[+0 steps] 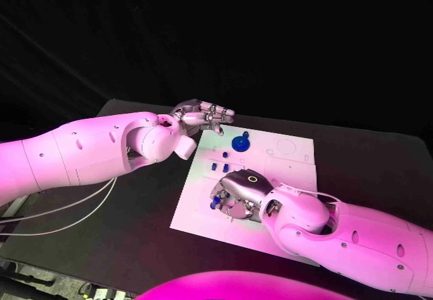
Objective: Assemble the parts on the task board
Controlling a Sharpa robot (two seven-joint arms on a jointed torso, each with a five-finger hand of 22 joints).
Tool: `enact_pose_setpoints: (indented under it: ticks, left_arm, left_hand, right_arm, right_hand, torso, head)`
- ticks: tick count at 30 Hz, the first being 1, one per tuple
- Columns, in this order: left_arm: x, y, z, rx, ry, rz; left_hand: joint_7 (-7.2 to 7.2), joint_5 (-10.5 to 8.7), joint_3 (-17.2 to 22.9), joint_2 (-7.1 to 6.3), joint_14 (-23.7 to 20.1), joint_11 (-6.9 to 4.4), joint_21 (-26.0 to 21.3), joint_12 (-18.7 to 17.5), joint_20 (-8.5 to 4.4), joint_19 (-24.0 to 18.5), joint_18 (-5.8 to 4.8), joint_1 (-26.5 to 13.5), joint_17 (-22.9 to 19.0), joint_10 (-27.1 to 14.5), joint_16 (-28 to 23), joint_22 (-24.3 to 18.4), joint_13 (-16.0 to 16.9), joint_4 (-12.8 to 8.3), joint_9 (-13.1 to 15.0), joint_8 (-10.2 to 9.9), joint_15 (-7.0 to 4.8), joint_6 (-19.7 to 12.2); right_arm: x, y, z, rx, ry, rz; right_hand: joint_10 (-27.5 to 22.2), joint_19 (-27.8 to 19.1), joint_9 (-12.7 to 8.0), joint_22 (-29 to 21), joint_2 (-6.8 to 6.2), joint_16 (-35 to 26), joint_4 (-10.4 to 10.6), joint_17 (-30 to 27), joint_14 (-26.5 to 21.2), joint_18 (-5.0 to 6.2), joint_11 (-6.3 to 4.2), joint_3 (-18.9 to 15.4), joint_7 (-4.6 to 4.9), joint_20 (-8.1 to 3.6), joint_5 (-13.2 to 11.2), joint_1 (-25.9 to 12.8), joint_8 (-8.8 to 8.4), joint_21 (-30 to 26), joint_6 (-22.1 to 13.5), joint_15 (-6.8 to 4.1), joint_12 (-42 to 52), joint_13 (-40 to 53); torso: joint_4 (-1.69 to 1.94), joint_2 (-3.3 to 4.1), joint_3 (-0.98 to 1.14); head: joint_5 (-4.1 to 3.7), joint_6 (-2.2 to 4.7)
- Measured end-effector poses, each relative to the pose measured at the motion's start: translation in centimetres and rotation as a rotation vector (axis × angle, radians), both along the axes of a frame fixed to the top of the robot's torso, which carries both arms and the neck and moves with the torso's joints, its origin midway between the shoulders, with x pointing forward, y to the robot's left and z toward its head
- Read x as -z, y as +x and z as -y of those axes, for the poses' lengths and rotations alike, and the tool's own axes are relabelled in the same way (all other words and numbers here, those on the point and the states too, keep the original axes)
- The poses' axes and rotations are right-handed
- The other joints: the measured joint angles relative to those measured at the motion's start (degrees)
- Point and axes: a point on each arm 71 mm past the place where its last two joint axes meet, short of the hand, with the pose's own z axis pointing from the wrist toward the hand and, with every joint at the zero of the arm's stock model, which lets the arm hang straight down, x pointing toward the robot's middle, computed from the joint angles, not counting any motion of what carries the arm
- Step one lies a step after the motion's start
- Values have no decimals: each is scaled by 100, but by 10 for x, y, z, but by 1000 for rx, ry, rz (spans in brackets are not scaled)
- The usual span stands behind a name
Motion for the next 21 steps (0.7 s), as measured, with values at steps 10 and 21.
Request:
enact_pose_setpoints:
  ticks: [10, 21]
  left_arm:
    - [0, 0, -1, -1, 1, -1]
    - [0, 0, -2, -1, 1, -2]
  left_hand:
    - [0, 0, -31, 0, 0, 0, -29, 34, 0, 0, 0, 0, -6, 0, 0, -8, 6, -2, 0, 0, 0, 0]
    - [0, 0, -31, 0, 0, 0, -29, 35, 0, 0, -1, 0, -6, 0, 23, -7, 6, -1, 0, 0, 0, 0]
  right_arm:
    - [-4, -4, 2, 1, 20, 7]
    - [-13, -10, 15, 18, 77, 25]
  right_hand:
    - [62, 0, -213, -1, -190, 0, 101, 0, 1, 0, -63, -121, -154, 0, -61, -190, 0, 0, -815, -45, 0, 78]
    - [122, 23, -261, -1, -190, 0, 102, 2, 21, 0, -122, -151, -182, -22, -40, -190, 11, 10, -948, -65, 18, 137]
  torso:
    - [-4, 1, 3]
    - [-8, -1, 5]
  head:
    - [-6, 5]
    - [-53, 23]
